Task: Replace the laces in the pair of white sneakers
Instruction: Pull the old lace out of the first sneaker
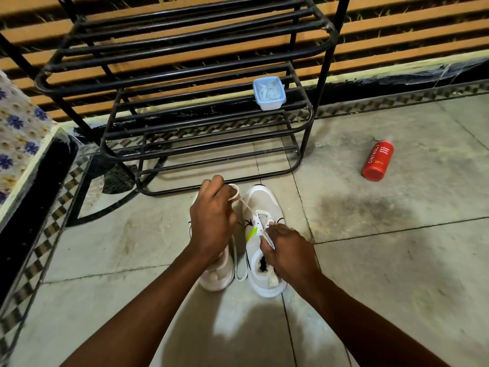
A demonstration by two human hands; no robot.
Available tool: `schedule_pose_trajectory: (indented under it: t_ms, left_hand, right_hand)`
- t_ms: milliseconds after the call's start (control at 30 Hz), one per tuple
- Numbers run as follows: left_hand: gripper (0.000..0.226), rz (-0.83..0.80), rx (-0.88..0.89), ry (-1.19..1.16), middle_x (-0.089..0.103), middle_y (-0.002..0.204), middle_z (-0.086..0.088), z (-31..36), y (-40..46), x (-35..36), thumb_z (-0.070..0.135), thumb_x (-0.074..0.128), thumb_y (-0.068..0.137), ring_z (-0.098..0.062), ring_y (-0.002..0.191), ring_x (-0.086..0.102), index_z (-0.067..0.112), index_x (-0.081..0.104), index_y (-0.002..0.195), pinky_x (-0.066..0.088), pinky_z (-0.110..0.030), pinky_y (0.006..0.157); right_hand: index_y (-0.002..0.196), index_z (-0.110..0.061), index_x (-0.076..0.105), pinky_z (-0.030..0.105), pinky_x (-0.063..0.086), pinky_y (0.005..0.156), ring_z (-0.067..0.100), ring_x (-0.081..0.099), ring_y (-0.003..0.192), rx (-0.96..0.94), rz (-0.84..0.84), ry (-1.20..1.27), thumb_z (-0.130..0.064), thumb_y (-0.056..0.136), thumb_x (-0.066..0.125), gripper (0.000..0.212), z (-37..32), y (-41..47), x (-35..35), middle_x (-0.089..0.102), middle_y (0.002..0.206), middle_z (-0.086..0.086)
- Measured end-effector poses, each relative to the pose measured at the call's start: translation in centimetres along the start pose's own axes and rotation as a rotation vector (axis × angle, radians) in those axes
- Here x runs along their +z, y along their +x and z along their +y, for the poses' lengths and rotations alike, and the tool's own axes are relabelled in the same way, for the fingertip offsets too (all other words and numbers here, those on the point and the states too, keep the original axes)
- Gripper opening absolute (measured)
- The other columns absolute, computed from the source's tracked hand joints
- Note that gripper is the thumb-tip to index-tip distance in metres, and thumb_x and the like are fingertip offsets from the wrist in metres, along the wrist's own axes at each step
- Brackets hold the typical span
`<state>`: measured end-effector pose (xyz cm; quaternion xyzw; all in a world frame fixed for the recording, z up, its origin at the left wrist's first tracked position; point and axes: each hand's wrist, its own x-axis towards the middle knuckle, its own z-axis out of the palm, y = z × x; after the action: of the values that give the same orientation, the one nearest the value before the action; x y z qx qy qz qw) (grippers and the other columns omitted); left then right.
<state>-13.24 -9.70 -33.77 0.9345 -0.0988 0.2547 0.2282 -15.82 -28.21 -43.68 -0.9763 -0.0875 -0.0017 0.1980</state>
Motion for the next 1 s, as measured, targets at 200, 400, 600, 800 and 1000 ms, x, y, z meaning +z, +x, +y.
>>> schedule_pose_trajectory:
  t_ms: [200,400,600,800,1000]
  left_hand:
    - [0.017,-0.042,-0.271,-0.385,0.055,0.085,0.003,0.9,-0.7,1.9,0.013,0.053,0.101,-0.022,0.084,0.056,0.012,0.051,0.084,0.046,-0.044,0.073]
    - [0.020,-0.281,-0.397,-0.664,0.068,0.088,-0.001,0.6,0.2,4.6,0.023,0.040,0.112,-0.020,0.077,0.071,0.011,0.048,0.098,0.058,-0.042,0.073]
    - [0.007,-0.389,-0.144,-0.171,0.052,0.087,-0.003,-1.2,0.7,7.1,0.014,0.052,0.103,-0.032,0.080,0.055,0.012,0.051,0.097,0.043,-0.040,0.067]
    - [0.024,-0.558,-0.129,0.018,0.056,0.107,-0.005,-1.8,-0.6,7.0,0.006,0.064,0.086,-0.034,0.094,0.062,0.016,0.061,0.108,0.056,-0.046,0.075]
    - [0.013,-0.576,-0.181,-0.019,0.068,0.104,-0.005,-1.2,0.1,6.7,0.020,0.071,0.090,-0.030,0.099,0.064,0.023,0.058,0.088,0.055,-0.042,0.080]
  right_hand:
    - [0.112,-0.021,0.070,0.032,0.054,0.075,0.020,0.066,0.107,-0.023,0.037,0.058,-0.052,0.094,0.040,0.047,-0.1,-0.1,0.2,0.070,0.119,-0.003]
    - [0.121,-0.012,0.066,0.033,0.058,0.078,0.023,0.067,0.108,-0.088,0.141,0.177,-0.036,0.097,0.042,0.042,-0.1,-0.6,0.4,0.068,0.120,0.005]
    - [0.132,-0.007,0.053,0.029,0.053,0.075,0.027,0.060,0.113,-0.055,0.108,0.227,-0.033,0.091,0.034,0.052,-0.5,-1.0,-0.2,0.057,0.128,0.010]
    - [0.131,-0.009,0.052,0.030,0.053,0.073,0.026,0.058,0.114,-0.042,0.106,0.226,-0.033,0.091,0.032,0.051,-0.5,-0.9,-0.2,0.056,0.127,0.008]
    - [0.131,-0.008,0.054,0.033,0.055,0.074,0.028,0.061,0.112,-0.039,0.083,0.219,-0.034,0.092,0.031,0.053,-0.6,-1.0,-0.5,0.058,0.125,0.010]
